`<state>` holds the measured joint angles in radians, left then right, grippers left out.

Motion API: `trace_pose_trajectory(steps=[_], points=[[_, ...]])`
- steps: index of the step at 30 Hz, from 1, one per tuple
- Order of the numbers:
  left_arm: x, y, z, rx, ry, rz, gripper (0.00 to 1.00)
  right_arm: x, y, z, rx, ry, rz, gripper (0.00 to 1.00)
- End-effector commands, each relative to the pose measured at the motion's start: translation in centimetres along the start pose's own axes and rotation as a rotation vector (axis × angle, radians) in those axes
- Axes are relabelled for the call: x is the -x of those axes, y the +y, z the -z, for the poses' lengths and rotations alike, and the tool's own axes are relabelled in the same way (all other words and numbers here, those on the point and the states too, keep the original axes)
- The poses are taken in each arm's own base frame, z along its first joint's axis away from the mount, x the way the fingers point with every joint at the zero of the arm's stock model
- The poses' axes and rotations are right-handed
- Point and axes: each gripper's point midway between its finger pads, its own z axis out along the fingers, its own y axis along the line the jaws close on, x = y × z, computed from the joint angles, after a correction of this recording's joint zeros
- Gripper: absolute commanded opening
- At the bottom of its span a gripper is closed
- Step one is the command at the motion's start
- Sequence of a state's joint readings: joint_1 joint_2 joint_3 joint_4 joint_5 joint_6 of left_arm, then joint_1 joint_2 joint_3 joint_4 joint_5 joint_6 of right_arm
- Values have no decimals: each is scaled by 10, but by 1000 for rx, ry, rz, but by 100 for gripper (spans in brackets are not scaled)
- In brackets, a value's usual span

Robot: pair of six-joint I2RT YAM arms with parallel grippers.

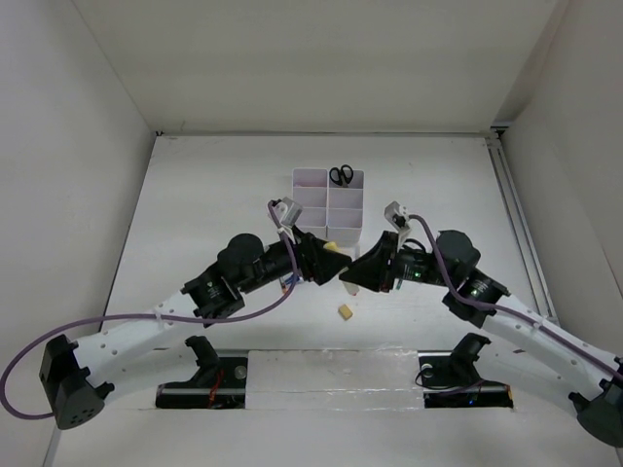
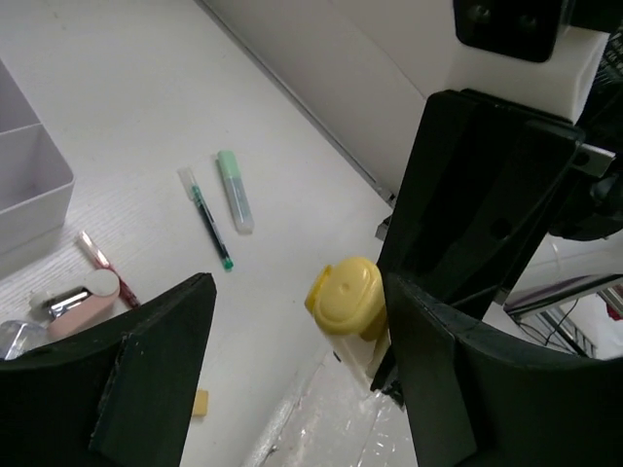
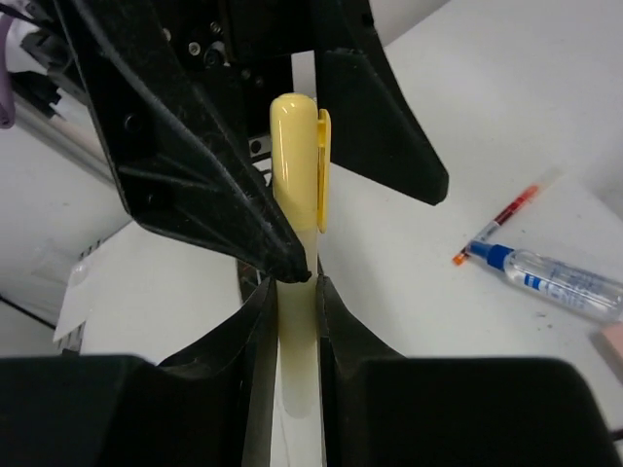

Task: Sort the stationery into containers
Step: Pass the stationery from the right arm to the left, then place the stationery into the container

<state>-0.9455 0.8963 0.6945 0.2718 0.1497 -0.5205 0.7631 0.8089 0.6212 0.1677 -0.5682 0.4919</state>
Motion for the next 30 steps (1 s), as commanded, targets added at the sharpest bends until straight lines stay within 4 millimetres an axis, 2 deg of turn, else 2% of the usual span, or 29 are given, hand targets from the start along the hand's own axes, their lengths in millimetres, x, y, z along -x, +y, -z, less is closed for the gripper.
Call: trace_pose_trajectory(steps=[1,3,4,5,8,9,10,11,12,14,15,16,17,18,19,20,22,23,25,26,29,30], points=[[22,-17,4,-82,-100,-35,65,16,35,-2,169,-46,62,0],[32,-27,9,-118,-136,-51,55,12,37,-4,187,-38,64,0],[30,-25,9,-118,-136,-51,50,11,35,-7,186,-36,62,0],[34,-30,12,-140,-147,-55,40,13,34,-9,190,-42,59,0],[34,-33,13,-150,-142,-65,18,11,33,-10,193,-45,50,0],[33,-35,11,-153,-125,-65,9,13,32,-11,183,-51,38,8],[36,-36,8,-153,-125,-74,0,15,28,-12,161,-65,36,23],[32,-33,8,-144,-111,-72,0,15,25,-12,144,-67,30,75],[35,-26,4,-103,-118,-76,0,13,19,-12,108,-62,13,98],[39,-15,-2,-31,-123,-83,0,19,-12,-10,-85,-102,-25,100],[44,-6,-4,22,-135,-99,0,30,-23,-4,-184,-135,-28,100],[51,20,-10,160,-173,-102,0,15,-47,6,-330,-89,-73,100],[62,30,-12,236,-196,-111,0,17,-76,20,-515,-142,-96,100],[68,42,-14,312,-220,-119,0,21,-85,31,-598,-167,-118,100],[81,63,-11,438,-273,-146,0,16,-90,44,-661,-169,-145,100],[84,75,-19,505,-276,-169,0,19,-94,53,-702,-195,-139,100],[97,89,-24,602,-321,-201,0,20,-86,63,-683,-230,-141,100],[109,110,-26,701,-351,-228,0,19,-84,67,-680,-234,-140,100],[124,124,-32,758,-392,-247,0,21,-74,75,-655,-256,-134,100],[134,138,-30,802,-411,-256,0,16,-74,79,-664,-242,-137,100],[154,159,-47,835,-444,-288,0,15,-72,88,-672,-247,-136,100],[153,179,-54,874,-433,-298,0,12,-73,89,-678,-236,-138,100]])
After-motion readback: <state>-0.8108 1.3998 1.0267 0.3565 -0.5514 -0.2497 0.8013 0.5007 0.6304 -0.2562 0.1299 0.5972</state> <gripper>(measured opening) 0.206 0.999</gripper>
